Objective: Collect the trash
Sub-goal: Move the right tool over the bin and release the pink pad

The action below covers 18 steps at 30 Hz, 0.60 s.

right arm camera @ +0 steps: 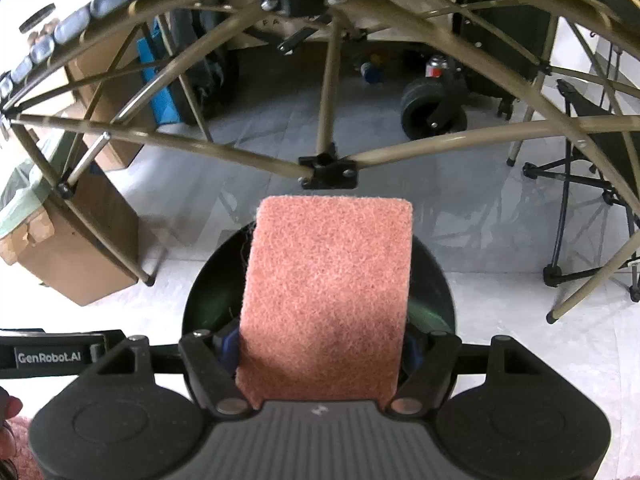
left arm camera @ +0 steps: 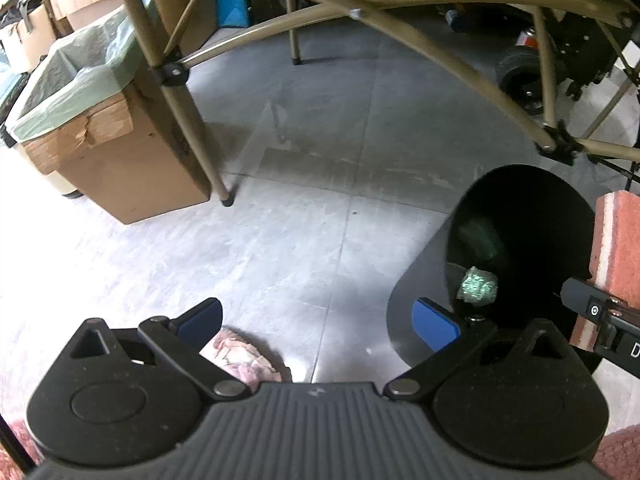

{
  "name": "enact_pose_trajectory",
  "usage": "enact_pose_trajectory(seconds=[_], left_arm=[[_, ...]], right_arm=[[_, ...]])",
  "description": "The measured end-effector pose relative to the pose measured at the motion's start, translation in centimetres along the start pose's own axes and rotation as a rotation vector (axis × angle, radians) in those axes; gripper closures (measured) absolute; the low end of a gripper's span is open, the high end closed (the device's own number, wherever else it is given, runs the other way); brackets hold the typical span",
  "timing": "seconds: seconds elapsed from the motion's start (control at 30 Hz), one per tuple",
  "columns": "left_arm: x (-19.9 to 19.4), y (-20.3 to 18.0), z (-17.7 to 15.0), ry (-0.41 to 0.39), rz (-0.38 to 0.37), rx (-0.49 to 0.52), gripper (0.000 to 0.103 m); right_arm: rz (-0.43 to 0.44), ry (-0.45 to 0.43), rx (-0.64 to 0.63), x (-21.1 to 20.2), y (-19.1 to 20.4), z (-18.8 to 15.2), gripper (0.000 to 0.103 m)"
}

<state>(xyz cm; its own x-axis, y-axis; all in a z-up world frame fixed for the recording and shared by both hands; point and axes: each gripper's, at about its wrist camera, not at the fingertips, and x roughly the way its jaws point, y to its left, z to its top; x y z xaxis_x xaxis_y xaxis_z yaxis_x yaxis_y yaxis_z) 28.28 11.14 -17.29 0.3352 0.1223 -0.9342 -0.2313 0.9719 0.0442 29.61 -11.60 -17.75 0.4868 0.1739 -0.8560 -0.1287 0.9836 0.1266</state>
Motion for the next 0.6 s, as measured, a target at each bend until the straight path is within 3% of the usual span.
enact_pose_trajectory(seconds=[0.6], left_arm=[[1.3,3.1,-0.6,0.027,0.023,-0.038,0.0]], right_arm=[[-0.047,0.198,0.0,4.7,1.5,-0.6,0.031]])
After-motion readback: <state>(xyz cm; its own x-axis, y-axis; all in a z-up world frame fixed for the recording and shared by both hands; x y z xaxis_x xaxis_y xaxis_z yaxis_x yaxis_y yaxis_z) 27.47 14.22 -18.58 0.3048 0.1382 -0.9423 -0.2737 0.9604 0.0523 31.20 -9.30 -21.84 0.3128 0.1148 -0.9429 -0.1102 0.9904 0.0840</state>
